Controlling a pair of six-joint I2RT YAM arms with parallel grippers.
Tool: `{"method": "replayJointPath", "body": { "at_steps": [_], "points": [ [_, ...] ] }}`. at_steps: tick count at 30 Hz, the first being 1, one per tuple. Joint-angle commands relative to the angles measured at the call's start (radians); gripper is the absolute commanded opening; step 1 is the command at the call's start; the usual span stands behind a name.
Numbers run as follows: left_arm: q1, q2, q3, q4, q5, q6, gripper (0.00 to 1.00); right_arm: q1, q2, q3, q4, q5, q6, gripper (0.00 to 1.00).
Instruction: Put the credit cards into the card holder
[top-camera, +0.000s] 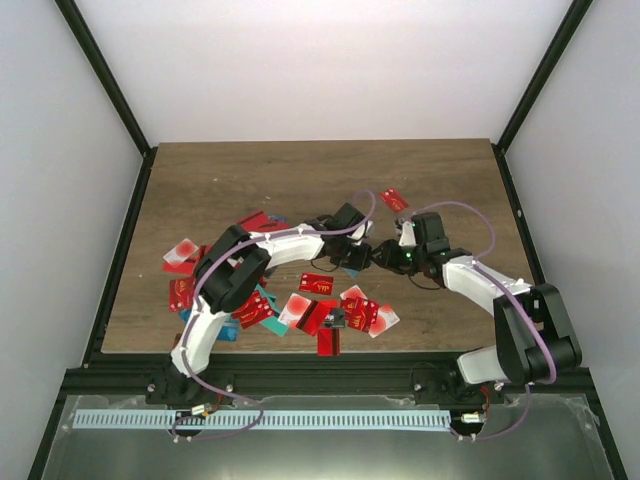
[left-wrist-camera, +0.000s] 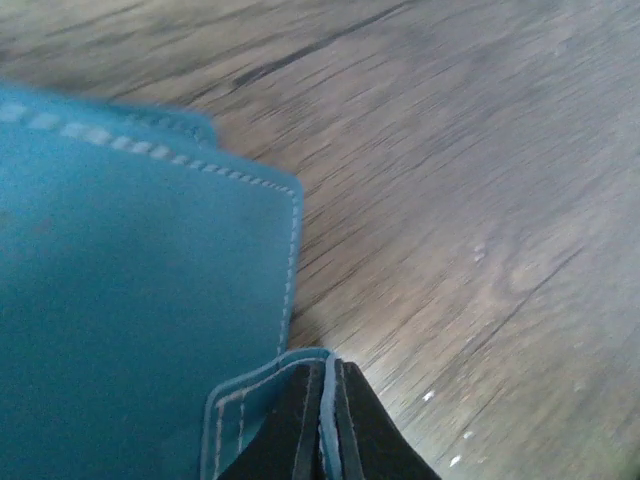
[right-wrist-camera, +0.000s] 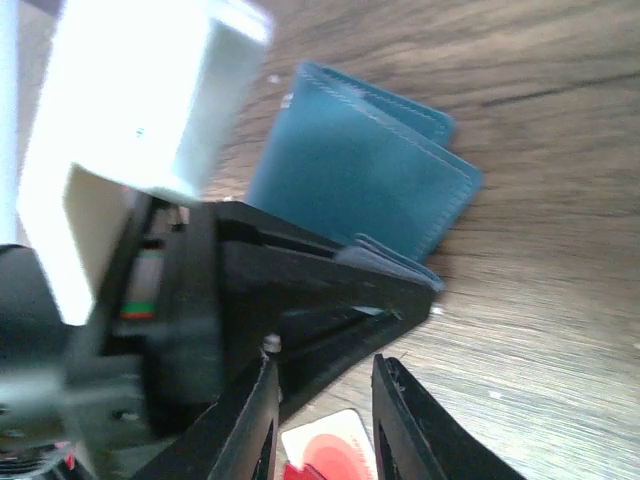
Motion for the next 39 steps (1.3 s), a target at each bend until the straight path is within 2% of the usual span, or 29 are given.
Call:
{"method": "replayJointPath", "body": {
  "at_steps": [1, 4, 15, 22, 31, 39],
  "points": [
    [-0.002, 0.07, 0.025, 0.018, 0.006, -0.027, 0.04, -0.04, -0.018, -0.038, 0.001, 0.03, 0.006, 0.28],
    [-0.002, 0.071, 0.036, 0.02, 0.041, -0.035, 0.04, -0.053, -0.036, -0.049, -0.004, 0.028, -0.001, 0.28],
    [0.047, -0.168, 0.001, 0.035, 0.023, -0.098, 0.04, -0.062, -0.117, 0.01, -0.061, 0.068, -0.01, 0.28],
    [0.105, -0.188, -0.066, 0.06, 0.048, -0.107, 0.04, -0.062, -0.044, -0.003, 0.002, -0.003, 0.012, 0.27],
    [0.12, -0.193, -0.134, 0.096, 0.083, -0.09, 0.04, -0.06, 0.052, 0.031, 0.074, -0.082, 0.027, 0.26],
    [0.125, -0.242, -0.146, 0.111, 0.111, -0.074, 0.04, -0.053, 0.04, 0.094, 0.073, -0.144, 0.016, 0.26]
  ]
}}
